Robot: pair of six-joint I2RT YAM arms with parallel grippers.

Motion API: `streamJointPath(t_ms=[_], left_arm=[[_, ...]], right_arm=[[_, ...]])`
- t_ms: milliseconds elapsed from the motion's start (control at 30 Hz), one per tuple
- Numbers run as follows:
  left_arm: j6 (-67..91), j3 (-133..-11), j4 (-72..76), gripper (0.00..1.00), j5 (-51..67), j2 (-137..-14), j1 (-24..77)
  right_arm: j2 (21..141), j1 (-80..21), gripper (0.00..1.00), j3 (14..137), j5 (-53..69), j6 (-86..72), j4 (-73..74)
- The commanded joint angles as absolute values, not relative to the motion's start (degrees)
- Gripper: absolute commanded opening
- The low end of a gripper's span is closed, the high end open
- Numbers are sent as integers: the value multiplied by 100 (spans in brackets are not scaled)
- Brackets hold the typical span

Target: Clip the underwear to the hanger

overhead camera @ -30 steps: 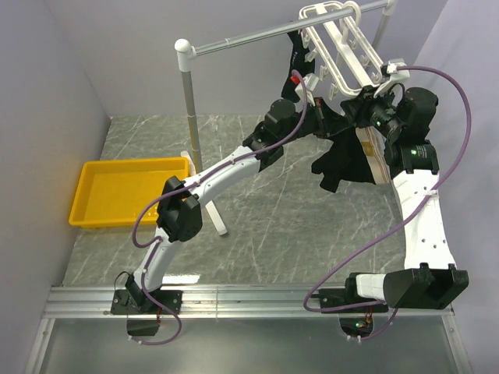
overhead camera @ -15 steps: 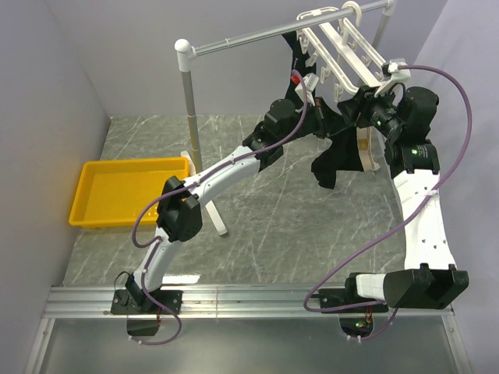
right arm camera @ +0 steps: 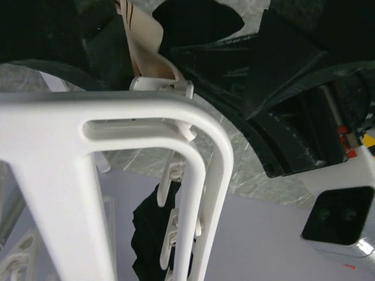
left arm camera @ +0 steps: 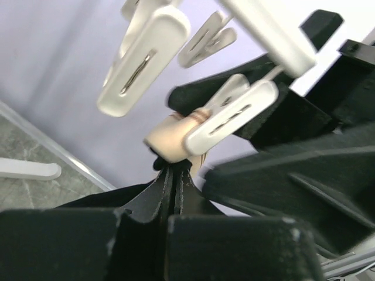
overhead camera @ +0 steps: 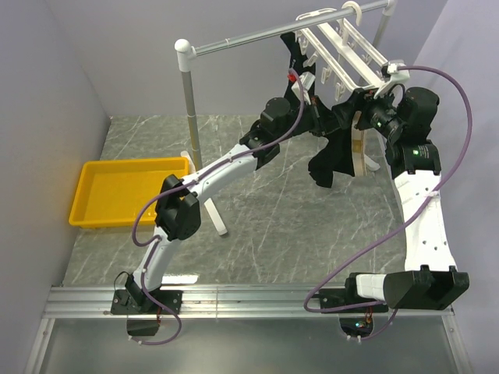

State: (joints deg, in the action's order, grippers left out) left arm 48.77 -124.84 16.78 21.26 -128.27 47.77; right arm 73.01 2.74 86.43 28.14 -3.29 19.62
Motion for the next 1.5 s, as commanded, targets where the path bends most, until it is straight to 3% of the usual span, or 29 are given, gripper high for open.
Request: streamJointPath(t_ms=[0, 133, 300, 567, 900, 1167, 1467], left_arm=[[4781, -12305, 1969, 0, 2311, -12410, 4624], [4746, -11980, 1978, 0, 2373, -12244, 4518], [4711, -11795, 2056, 2, 2470, -12138, 4430], [4816, -11488, 2276, 1, 2663, -11962, 4176], [4088, -11031, 2135, 9, 3154, -11523, 3753], [3744, -10846, 1978, 20, 3630, -11417, 3464], [3621, -10486, 2022, 45, 3771, -11128, 3252]], right_arm=[[7058, 237, 81, 8833, 2988, -176, 2196], [6900, 229, 93, 8614, 3199, -53, 2373], [6768, 229, 96, 8411, 3366, 219, 2645], [6329, 237, 98, 7998, 3533, 491, 2865], [6065, 412, 98, 7700, 3296, 1388, 3445], [6301, 1229, 92, 7567, 3902, 1503, 3498], [6539, 1608, 85, 7866, 4377, 1398, 3296]])
